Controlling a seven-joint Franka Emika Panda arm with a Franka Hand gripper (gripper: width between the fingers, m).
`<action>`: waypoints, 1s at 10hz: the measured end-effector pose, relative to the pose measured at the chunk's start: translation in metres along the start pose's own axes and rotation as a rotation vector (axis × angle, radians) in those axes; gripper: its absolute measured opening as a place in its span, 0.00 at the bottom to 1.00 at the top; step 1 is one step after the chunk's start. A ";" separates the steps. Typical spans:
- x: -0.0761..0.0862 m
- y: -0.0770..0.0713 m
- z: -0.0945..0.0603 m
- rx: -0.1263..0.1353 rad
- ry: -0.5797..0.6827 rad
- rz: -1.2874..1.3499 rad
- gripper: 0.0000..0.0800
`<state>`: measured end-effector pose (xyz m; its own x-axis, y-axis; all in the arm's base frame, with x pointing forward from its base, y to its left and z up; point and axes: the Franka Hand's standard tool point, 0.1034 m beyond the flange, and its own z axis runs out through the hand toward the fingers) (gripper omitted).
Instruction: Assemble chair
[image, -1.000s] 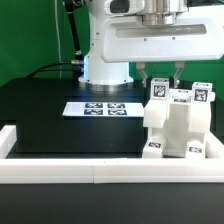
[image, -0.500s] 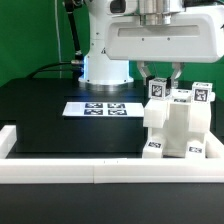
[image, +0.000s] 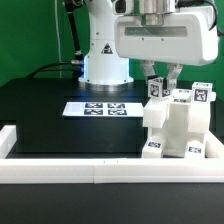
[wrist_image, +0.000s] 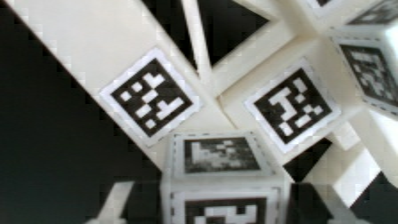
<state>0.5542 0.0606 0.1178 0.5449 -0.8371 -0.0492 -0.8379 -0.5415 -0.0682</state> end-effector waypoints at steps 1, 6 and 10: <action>0.000 0.000 0.000 0.000 0.000 0.033 0.36; 0.000 0.000 0.000 0.002 -0.003 0.342 0.36; 0.000 0.000 0.000 0.005 -0.007 0.508 0.36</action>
Offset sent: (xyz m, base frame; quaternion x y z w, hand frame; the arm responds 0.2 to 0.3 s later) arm 0.0000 0.0000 0.0000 0.0000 0.0000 0.1938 0.9810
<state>0.5545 0.0604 0.1180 0.0685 -0.9941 -0.0840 -0.9971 -0.0655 -0.0385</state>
